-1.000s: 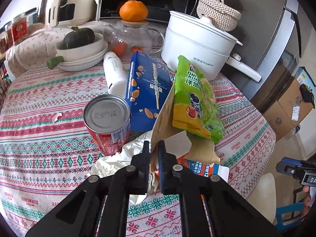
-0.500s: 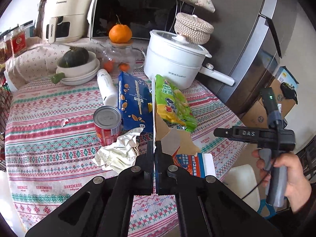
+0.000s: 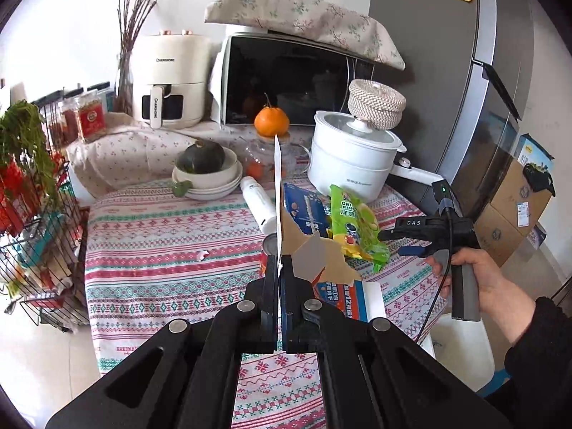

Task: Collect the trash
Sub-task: 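Reach the right tool to the green onion-ring bag and grasp it, then lift the green onion-ring bag with the right tool and carry it toward the bin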

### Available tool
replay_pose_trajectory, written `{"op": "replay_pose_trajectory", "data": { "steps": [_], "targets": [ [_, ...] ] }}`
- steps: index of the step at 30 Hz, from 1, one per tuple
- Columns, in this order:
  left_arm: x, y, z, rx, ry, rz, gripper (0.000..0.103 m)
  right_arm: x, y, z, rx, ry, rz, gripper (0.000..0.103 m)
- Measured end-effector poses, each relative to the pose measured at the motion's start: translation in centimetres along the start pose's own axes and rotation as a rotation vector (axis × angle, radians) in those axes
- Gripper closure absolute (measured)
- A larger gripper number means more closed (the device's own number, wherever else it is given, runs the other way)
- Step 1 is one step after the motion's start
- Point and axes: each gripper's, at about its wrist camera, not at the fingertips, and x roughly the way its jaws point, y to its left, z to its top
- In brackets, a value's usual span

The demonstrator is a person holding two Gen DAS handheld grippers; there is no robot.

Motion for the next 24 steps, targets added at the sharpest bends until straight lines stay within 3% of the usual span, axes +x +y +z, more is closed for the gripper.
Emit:
{"op": "replay_pose_trajectory", "data": {
  "steps": [6,9,12,14,17,24],
  "targets": [
    [1.5,0.2,-0.4,-0.005,0.040,0.000,0.103,4.1,-3.0,0.4,0.161,0.043,0.136,0.032],
    [1.9,0.1,-0.3,-0.009,0.047,0.002,0.103,5.3,-3.2,0.5,0.171,0.050,0.196,0.039],
    [2.2,0.1,-0.3,-0.010,0.050,0.007,0.103,6.3,-2.8,0.4,0.151,0.061,0.216,0.065],
    [2.2,0.1,-0.3,-0.013,0.052,0.011,0.103,6.4,-2.4,0.3,0.124,0.064,0.216,0.091],
    [2.2,0.1,-0.2,-0.017,0.048,0.012,0.103,5.0,-1.5,0.4,0.068,0.028,0.216,0.100],
    [1.4,-0.7,-0.4,-0.008,0.025,0.000,0.103,-1.7,0.3,-0.2,-0.059,-0.083,0.205,0.103]
  ]
}}
